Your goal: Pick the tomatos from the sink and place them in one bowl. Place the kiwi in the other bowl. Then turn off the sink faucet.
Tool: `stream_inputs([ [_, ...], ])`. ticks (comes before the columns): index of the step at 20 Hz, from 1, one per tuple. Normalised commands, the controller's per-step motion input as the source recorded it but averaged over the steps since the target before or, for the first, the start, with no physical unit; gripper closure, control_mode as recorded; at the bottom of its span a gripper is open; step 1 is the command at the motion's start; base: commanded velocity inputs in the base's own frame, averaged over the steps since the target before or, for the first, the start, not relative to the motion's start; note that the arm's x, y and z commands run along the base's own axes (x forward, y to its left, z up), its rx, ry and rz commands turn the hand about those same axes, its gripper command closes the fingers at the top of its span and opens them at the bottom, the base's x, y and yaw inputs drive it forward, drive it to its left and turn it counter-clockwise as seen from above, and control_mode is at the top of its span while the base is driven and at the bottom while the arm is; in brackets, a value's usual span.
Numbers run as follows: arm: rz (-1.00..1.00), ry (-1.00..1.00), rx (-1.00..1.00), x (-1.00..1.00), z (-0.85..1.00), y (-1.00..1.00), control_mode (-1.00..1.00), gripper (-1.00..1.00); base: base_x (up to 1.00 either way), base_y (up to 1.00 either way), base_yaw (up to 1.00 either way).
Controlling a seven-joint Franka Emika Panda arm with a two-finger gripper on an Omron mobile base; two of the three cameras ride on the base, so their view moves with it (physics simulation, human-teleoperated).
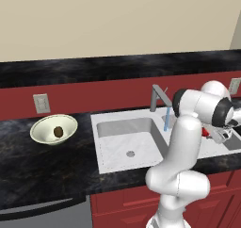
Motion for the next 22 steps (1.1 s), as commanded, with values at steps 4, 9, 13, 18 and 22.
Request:
stream_inputs([
  [4,-0.21,-0.27,0.0,-0.33,0.98,-0.13,-1.0,1.0,0.0,0.0,0.0],
  [9,-0.22,-0.04,0.0,-0.19,1.0,-0.1,-1.0,1.0,0.0,0.0,0.0],
  [13,-0.27,0.09,0.0,-0.02,0.84,-0.3,-1.0,1.0,0.0,0.0,0.0],
  [18,-0.39,0.17,0.0,0.0,0.36,-0.63,-1.0,1.0,0.0,0.0,0.0],
  [22,-0.43,0.23,0.0,0.0,0.06,-0.78,-1.0,1.0,0.0,0.0,0.0],
])
